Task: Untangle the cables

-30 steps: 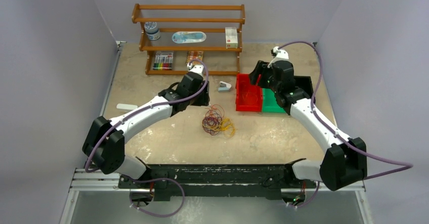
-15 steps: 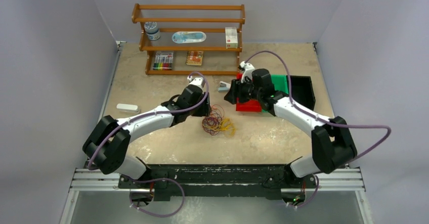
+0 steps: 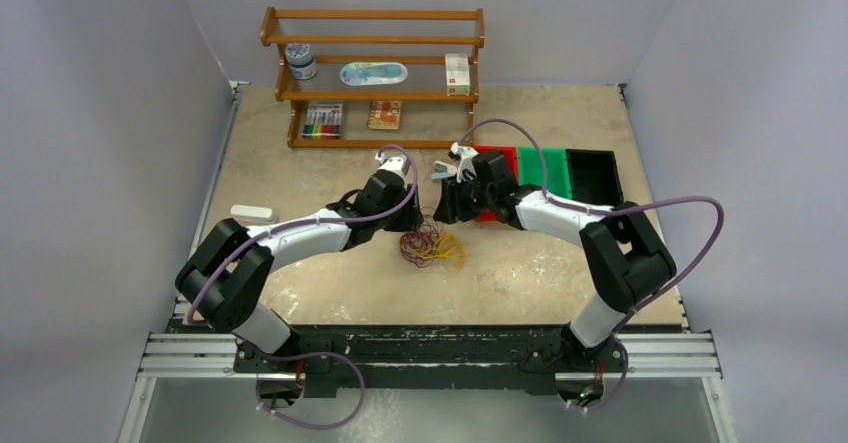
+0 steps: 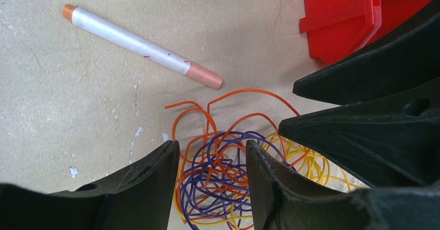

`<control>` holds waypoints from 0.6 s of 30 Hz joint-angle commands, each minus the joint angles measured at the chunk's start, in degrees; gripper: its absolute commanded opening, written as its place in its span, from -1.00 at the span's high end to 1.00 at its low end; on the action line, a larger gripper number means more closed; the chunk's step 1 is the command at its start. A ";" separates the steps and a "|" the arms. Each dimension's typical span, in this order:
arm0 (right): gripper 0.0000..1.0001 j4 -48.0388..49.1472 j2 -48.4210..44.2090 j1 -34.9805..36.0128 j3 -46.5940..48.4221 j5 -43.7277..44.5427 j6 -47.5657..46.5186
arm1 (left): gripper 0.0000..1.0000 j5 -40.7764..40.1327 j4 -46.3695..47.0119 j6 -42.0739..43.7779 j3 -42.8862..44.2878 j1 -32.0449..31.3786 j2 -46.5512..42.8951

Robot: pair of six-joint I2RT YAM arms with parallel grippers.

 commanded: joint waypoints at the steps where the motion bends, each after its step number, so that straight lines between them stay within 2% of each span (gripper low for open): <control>1: 0.12 1.83 0.71 0.29 1.67 -1.75 0.35 | 0.02 0.71 3.46 -0.42 -0.54 -0.47 0.87; 5: 0.26 2.09 1.53 0.36 1.91 -3.02 0.37 | 0.03 0.62 3.87 -0.41 -0.51 -0.45 2.07; 14: 0.91 3.94 -3.46 0.46 2.11 -3.90 0.20 | 0.19 0.25 4.14 -0.42 -0.66 -0.50 4.97; 16: 1.00 4.37 -5.66 0.44 2.28 -4.25 0.10 | 0.22 0.15 4.20 -0.51 -0.83 -0.58 5.76; 18: 1.00 4.83 -8.04 0.48 2.46 -4.64 0.24 | 0.23 0.03 4.32 -0.46 -1.08 -0.77 6.32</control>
